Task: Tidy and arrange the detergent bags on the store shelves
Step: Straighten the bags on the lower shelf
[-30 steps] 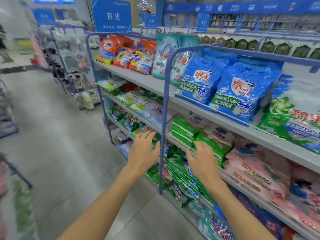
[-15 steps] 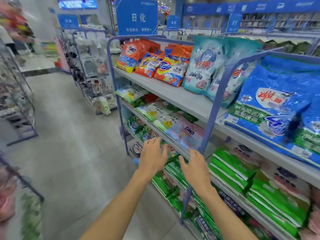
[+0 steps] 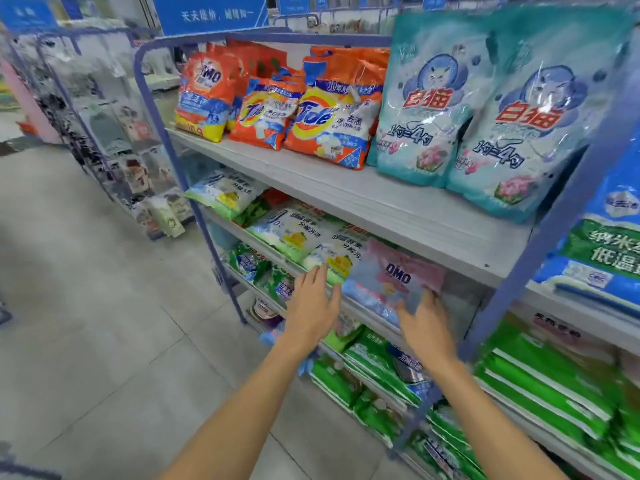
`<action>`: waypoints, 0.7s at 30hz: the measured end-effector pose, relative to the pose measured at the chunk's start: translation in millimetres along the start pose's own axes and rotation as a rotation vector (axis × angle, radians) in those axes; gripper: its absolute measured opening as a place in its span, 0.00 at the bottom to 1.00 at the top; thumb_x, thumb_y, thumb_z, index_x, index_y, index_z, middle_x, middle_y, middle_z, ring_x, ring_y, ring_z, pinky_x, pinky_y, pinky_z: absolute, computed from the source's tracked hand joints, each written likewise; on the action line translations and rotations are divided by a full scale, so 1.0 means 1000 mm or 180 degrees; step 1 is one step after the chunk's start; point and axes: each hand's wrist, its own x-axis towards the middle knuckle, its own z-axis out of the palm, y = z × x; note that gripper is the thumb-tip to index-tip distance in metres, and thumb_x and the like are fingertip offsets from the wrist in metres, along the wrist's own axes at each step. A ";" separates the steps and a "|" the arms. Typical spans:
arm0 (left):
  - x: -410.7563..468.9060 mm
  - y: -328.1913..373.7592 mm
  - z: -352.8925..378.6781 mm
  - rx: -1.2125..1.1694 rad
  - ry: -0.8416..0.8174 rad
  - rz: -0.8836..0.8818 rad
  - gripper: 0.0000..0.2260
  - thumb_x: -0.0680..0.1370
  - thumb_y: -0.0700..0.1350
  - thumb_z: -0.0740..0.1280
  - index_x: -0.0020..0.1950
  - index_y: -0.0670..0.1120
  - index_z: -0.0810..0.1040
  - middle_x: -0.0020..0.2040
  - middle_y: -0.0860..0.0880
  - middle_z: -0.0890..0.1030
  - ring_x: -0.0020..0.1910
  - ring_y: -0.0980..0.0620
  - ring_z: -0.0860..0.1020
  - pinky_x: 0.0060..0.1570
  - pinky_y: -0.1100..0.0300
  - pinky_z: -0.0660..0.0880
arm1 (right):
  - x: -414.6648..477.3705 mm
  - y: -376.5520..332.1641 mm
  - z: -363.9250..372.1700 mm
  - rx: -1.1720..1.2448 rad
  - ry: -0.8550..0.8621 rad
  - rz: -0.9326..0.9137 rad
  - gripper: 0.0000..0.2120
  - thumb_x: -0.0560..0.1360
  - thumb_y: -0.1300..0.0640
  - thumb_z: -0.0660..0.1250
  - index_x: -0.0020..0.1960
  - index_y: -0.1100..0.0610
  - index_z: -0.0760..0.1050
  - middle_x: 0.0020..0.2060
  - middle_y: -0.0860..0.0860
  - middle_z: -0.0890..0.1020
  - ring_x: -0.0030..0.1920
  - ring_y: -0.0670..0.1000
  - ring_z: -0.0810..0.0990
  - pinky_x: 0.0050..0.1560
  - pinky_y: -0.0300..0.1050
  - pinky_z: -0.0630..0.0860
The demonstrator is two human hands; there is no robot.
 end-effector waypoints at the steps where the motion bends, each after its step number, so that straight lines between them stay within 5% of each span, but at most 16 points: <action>1: 0.011 -0.007 0.003 -0.0050 -0.0019 0.0038 0.28 0.85 0.56 0.56 0.82 0.44 0.58 0.80 0.46 0.64 0.79 0.45 0.59 0.78 0.48 0.59 | 0.009 -0.001 0.007 0.0087 0.0022 0.0185 0.31 0.81 0.45 0.64 0.75 0.65 0.64 0.70 0.65 0.73 0.69 0.64 0.72 0.67 0.58 0.72; 5: 0.054 -0.035 0.017 -0.0050 -0.0262 0.0367 0.28 0.86 0.54 0.56 0.82 0.42 0.56 0.80 0.43 0.63 0.79 0.44 0.59 0.79 0.49 0.57 | 0.044 0.000 0.034 0.0038 0.0187 0.0674 0.40 0.75 0.30 0.57 0.75 0.58 0.62 0.69 0.63 0.75 0.66 0.64 0.77 0.64 0.60 0.76; 8: 0.082 -0.047 0.031 -0.0003 -0.0504 0.0645 0.27 0.86 0.53 0.56 0.81 0.41 0.58 0.79 0.42 0.65 0.78 0.43 0.61 0.78 0.51 0.56 | 0.063 0.007 0.060 -0.0005 0.0103 0.0963 0.49 0.74 0.24 0.56 0.81 0.57 0.54 0.77 0.62 0.66 0.73 0.63 0.69 0.72 0.59 0.68; 11: 0.106 -0.048 0.054 -0.0078 -0.0694 0.0806 0.24 0.86 0.52 0.57 0.77 0.37 0.63 0.75 0.39 0.68 0.74 0.41 0.65 0.77 0.46 0.58 | 0.074 0.024 0.088 0.0089 0.0116 0.1249 0.63 0.62 0.13 0.44 0.76 0.62 0.63 0.70 0.65 0.73 0.68 0.64 0.74 0.68 0.58 0.73; 14: 0.120 -0.043 0.082 -0.0211 -0.0919 0.0711 0.25 0.85 0.53 0.58 0.75 0.36 0.66 0.72 0.38 0.70 0.72 0.38 0.67 0.73 0.45 0.62 | 0.077 0.039 0.103 0.0220 0.0294 0.1455 0.53 0.67 0.20 0.58 0.72 0.63 0.65 0.67 0.64 0.75 0.65 0.64 0.76 0.59 0.52 0.74; 18: 0.135 -0.041 0.115 -0.0940 -0.0974 0.0112 0.27 0.79 0.60 0.66 0.64 0.38 0.76 0.60 0.40 0.80 0.60 0.38 0.78 0.60 0.45 0.75 | 0.094 0.061 0.116 0.0296 0.0420 0.1742 0.63 0.53 0.12 0.57 0.68 0.61 0.71 0.63 0.60 0.77 0.61 0.61 0.77 0.58 0.51 0.74; 21: 0.146 -0.037 0.126 -0.1435 -0.1106 -0.0273 0.20 0.78 0.58 0.72 0.50 0.39 0.79 0.44 0.44 0.81 0.43 0.47 0.80 0.44 0.58 0.79 | 0.104 0.058 0.109 0.0546 0.0497 0.1910 0.53 0.51 0.19 0.71 0.58 0.60 0.76 0.53 0.57 0.82 0.52 0.58 0.81 0.51 0.49 0.78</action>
